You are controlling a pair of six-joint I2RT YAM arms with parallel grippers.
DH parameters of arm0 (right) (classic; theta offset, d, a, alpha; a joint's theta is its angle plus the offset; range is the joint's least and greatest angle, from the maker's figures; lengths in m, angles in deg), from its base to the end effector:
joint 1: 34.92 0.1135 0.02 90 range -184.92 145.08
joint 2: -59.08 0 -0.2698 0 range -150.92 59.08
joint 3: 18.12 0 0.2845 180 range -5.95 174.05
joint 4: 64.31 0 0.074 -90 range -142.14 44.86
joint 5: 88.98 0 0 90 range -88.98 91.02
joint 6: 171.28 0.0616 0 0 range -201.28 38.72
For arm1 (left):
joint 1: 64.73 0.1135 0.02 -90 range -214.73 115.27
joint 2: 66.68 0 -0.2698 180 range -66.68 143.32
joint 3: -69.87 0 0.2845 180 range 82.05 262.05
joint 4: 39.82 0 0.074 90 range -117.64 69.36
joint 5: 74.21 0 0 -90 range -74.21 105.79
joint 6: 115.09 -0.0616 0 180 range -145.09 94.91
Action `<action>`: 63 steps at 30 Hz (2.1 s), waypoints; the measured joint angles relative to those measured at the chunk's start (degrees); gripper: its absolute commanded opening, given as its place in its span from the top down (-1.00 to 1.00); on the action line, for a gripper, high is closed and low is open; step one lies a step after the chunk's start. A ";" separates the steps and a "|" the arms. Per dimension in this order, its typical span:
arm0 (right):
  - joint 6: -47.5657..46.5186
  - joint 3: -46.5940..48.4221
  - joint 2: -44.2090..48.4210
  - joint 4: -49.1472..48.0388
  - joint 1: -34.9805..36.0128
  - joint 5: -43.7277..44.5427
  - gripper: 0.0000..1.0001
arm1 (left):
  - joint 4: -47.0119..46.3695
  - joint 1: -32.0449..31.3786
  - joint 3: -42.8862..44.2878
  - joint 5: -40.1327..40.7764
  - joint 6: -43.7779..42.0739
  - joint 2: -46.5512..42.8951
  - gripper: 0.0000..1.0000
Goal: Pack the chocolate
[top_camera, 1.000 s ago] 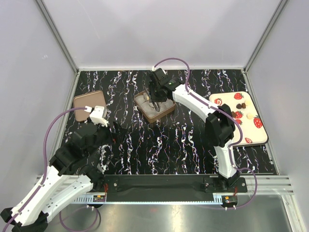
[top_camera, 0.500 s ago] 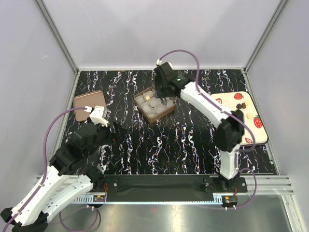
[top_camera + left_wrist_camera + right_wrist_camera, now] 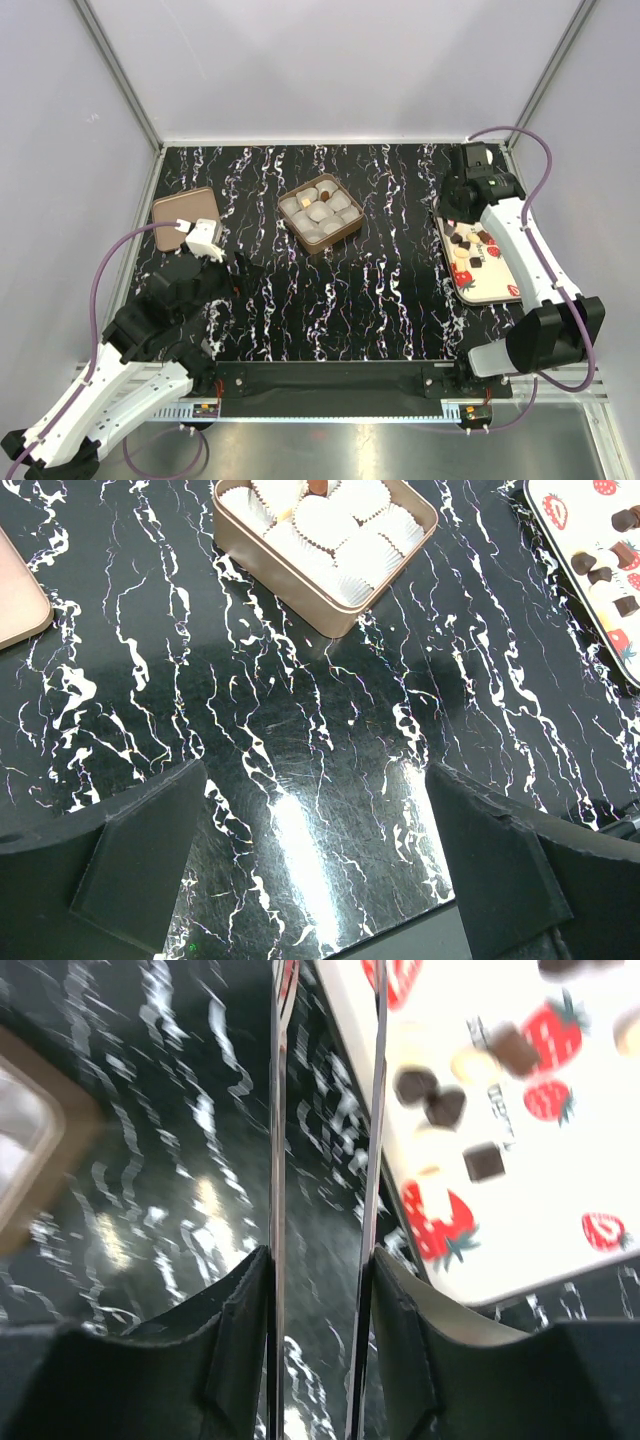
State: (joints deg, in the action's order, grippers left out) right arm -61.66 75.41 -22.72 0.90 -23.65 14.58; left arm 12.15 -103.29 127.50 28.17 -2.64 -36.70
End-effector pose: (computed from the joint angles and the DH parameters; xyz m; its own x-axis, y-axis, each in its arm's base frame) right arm 0.3360 0.0522 0.3308 -0.7602 0.1813 -0.6238 0.2146 0.9764 0.0223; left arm 0.1338 -0.0898 0.3251 -0.4718 -0.1009 -0.8759 0.2985 0.9165 -0.2664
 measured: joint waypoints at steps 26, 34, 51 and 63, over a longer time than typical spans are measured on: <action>-2.05 -14.75 -1.27 -7.32 -10.78 -7.48 -0.04 | -0.02 0.00 -0.13 -0.09 0.02 0.09 -0.98; -2.27 -17.16 -1.27 -8.39 -13.18 -8.79 0.09 | -0.02 0.00 -0.13 -0.11 0.00 0.13 -0.98; -2.21 -15.04 -1.25 -8.17 -13.20 -12.85 0.41 | -0.02 0.00 -0.13 -0.13 0.00 0.13 -0.98; 0.00 2.95 -2.60 -6.45 -0.17 -12.63 0.45 | -0.02 0.00 -0.13 -0.11 0.00 0.13 -0.98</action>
State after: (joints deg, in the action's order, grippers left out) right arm -61.66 78.37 -25.32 -5.55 -23.83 1.95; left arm 12.13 -103.29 127.37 28.06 -2.64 -36.57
